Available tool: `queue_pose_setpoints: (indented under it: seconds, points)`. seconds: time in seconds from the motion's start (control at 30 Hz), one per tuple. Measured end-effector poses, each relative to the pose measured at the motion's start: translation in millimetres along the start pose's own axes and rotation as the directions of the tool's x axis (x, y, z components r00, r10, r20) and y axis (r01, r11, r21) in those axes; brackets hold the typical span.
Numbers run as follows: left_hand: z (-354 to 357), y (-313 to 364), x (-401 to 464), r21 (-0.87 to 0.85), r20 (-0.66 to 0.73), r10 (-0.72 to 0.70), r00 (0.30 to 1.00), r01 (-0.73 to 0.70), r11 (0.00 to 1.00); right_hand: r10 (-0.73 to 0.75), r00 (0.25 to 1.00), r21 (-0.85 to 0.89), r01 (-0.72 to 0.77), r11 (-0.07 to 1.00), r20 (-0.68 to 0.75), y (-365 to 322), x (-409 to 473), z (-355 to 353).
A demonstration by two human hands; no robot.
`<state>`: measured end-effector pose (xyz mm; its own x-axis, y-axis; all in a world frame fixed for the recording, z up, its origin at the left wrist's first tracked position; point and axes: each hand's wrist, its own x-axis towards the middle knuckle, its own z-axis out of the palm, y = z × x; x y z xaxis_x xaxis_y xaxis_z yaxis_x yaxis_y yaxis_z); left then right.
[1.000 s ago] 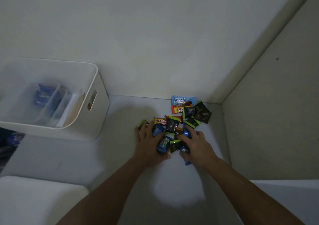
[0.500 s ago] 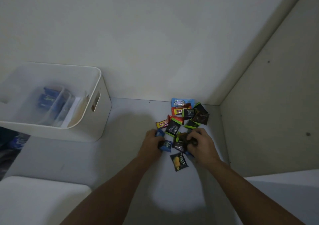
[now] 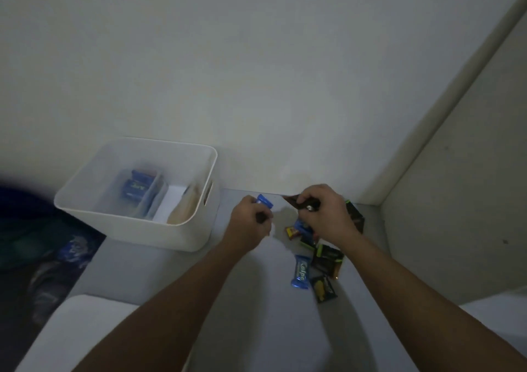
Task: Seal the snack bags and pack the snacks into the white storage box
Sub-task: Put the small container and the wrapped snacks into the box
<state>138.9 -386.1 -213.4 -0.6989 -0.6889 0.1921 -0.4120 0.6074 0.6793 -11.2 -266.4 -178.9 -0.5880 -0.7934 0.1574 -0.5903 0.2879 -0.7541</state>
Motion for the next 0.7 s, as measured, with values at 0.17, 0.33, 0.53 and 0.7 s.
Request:
queue_pose_setpoints:
  seconds: [0.17,0.33,0.53,0.7]
  points:
    - [-94,-14,20,-0.100,-0.146,-0.112,0.983,0.098,0.990,-0.101,0.995,0.003,0.101,0.995,0.027,-84,42,34]
    - [-164,-59,30,-0.166,-0.196,-0.248,0.949,0.217,0.962,-0.101,0.990,0.089,0.092,0.992,0.095,-158,77,89]
    - [-193,-115,31,-0.260,-0.034,-0.402,0.915,0.380,0.888,-0.010,0.985,0.031,0.005,0.999,0.173,-192,106,164]
    - [-198,-143,31,-0.207,0.126,-0.463,0.877,0.480,0.852,0.134,0.945,0.069,-0.161,0.984,0.298,-191,118,197]
